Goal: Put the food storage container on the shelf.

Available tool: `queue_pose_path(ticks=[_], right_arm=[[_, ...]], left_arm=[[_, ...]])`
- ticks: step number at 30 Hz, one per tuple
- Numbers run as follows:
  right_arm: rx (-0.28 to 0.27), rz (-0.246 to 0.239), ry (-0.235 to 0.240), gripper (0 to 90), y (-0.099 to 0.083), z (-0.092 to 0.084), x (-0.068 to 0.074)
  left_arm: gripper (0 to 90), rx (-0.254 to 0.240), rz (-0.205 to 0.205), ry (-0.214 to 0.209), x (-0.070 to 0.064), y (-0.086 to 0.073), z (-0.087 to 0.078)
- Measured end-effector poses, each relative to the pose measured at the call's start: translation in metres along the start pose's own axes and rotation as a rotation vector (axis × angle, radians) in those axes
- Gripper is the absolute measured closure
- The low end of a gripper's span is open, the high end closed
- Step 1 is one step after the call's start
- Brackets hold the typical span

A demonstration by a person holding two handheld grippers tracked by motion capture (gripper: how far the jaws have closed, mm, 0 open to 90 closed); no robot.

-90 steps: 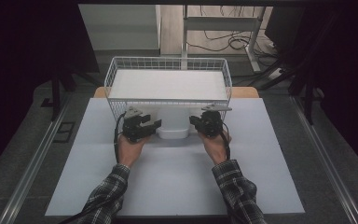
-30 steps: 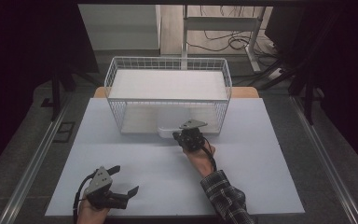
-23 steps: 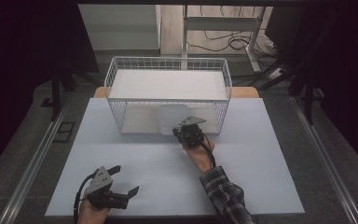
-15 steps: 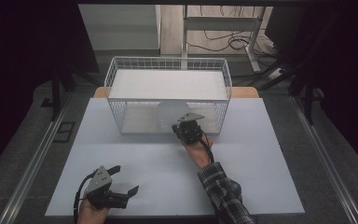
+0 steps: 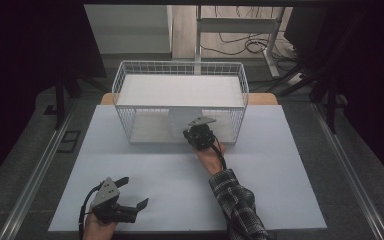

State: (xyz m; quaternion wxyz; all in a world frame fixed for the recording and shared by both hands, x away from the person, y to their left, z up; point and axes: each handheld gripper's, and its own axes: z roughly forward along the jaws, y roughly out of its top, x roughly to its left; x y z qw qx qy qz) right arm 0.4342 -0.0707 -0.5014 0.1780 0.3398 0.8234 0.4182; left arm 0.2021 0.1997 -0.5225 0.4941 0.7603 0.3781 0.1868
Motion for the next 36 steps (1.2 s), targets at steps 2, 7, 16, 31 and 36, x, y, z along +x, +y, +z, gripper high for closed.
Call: queue_pose_path(ticks=[2,7,16,31,36], right_arm=[[0.001,-0.003,0.003,89.3,-0.001,-0.001,0.001],[0.003,0.007,0.018,77.1,-0.002,-0.005,0.004],[0.009,0.028,0.036,55.8,-0.006,-0.012,0.006],[0.012,0.023,0.069,33.7,-0.014,-0.041,0.012],[0.015,0.022,0.088,27.2,-0.019,-0.049,0.014]], left_arm=[[1.5,0.002,-0.006,0.001,0.0,0.0,0.0],[1.5,0.007,-0.007,0.014,0.0,0.0,0.0],[1.5,0.016,-0.007,0.014,0.0,0.0,0.0],[1.7,0.027,-0.038,-0.004,0.003,0.0,0.001],[1.7,0.032,-0.041,-0.003,0.003,0.0,0.001]])
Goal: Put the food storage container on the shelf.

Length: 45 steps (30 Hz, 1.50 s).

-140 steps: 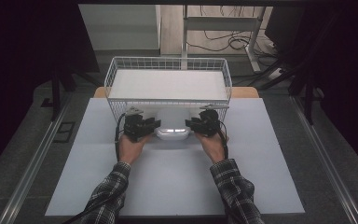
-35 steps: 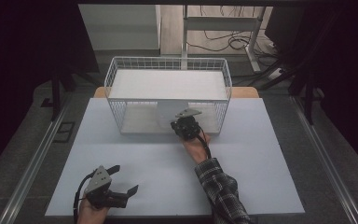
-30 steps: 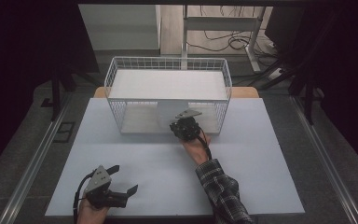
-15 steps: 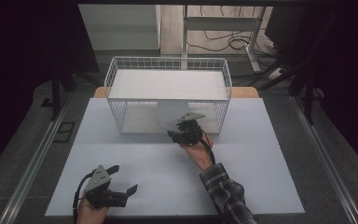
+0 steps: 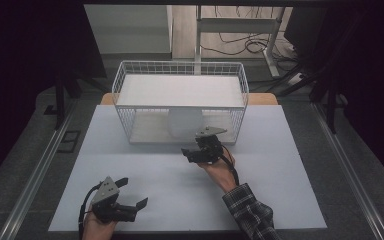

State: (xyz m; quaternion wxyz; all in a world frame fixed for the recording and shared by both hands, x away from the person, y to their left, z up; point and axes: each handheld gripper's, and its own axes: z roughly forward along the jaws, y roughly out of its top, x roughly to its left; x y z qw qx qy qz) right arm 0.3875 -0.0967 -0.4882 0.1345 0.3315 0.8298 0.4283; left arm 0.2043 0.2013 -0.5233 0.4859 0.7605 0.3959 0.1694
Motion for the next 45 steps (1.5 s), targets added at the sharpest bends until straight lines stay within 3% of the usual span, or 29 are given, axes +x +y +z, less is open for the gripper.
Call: queue_pose_path(ticks=[2,19,29,45], right_arm=[[-0.001,-0.001,0.014,21.8,-0.004,-0.006,0.002],[0.035,-0.007,0.05,3.7,-0.032,-0.044,0.009],[0.014,0.023,0.029,1.3,-0.046,-0.072,0.011],[0.018,0.011,-0.043,0.0,-0.077,-0.118,0.014]], left_arm=[[1.7,0.001,-0.002,-0.003,0.0,0.0,0.0],[1.6,0.048,-0.01,0.007,0.002,0.0,0.001],[1.4,0.067,0.007,0.035,0.002,0.001,-0.001],[1.5,0.072,0.043,0.099,0.008,-0.001,-0.013]])
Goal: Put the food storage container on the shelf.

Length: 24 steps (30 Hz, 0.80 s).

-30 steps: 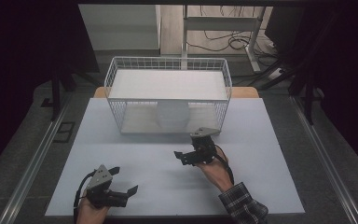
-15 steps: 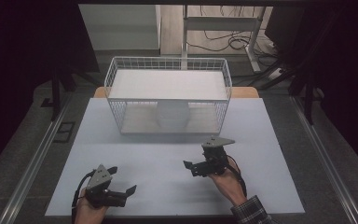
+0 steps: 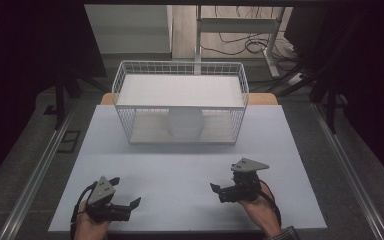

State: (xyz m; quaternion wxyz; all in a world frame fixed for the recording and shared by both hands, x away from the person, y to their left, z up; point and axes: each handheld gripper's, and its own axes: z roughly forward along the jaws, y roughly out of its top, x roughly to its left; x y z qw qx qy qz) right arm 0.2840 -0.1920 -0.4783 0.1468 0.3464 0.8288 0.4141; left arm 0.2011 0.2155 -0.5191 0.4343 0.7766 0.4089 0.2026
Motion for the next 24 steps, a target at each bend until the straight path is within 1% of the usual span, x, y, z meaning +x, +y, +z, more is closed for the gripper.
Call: queue_pose_path(ticks=[3,10,14,16,20,22,24], right_arm=[[0.001,0.003,-0.012,0.0,-0.006,-0.009,-0.001],[-0.001,0.012,-0.056,0.0,-0.024,-0.029,-0.004],[-0.001,0.027,-0.074,0.0,-0.034,-0.036,-0.006],[0.002,0.031,-0.092,0.0,-0.04,-0.04,-0.006],[0.022,0.034,-0.121,0.0,-0.051,-0.043,-0.006],[0.037,0.04,-0.12,0.0,-0.058,-0.044,-0.005],[0.064,0.042,-0.119,0.0,-0.064,-0.043,-0.005]], left_arm=[[1.6,-0.001,0.004,0.011,0.002,-0.002,-0.004],[1.6,-0.015,-0.004,0.025,0.005,-0.008,-0.011],[1.4,-0.012,-0.005,0.029,0.007,-0.011,-0.014],[1.2,-0.009,-0.005,0.03,0.007,-0.013,-0.014],[0.9,0.014,-0.003,0.023,0.008,-0.016,-0.012],[0.7,0.028,-0.004,0.016,0.009,-0.017,-0.011],[0.6,0.033,-0.006,0.009,0.009,-0.018,-0.01]])
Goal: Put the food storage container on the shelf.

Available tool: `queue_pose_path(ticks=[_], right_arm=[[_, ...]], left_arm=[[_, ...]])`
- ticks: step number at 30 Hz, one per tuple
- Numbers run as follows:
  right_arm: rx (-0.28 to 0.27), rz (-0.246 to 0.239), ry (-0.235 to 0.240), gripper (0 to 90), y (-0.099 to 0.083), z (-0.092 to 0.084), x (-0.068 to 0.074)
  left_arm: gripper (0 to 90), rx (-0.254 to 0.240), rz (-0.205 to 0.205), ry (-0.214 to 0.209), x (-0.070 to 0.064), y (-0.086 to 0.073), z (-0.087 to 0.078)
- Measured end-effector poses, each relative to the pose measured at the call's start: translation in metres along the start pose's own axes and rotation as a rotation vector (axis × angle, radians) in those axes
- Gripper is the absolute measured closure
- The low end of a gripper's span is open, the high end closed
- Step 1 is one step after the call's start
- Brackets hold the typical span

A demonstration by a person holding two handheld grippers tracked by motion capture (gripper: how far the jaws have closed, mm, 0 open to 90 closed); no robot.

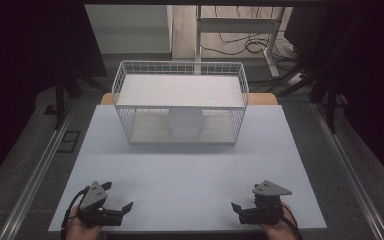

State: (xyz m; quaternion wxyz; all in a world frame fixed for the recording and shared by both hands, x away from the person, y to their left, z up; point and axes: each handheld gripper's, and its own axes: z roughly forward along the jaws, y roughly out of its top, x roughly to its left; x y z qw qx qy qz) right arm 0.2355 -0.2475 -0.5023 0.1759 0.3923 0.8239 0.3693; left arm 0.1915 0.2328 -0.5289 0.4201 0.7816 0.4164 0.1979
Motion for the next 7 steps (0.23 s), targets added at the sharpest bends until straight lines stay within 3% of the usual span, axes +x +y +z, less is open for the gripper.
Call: queue_pose_path(ticks=[4,7], right_arm=[[0.053,-0.013,-0.015,0.0,-0.007,0.0023,0.0005],[0.056,-0.02,-0.023,0.0,-0.0068,0.0035,0.0007]], left_arm=[[0.4,0.027,0.009,0.002,-0.0006,-0.0009,0.003],[0.3,0.03,0.013,0.003,-0.0013,-0.0004,0.0036]])
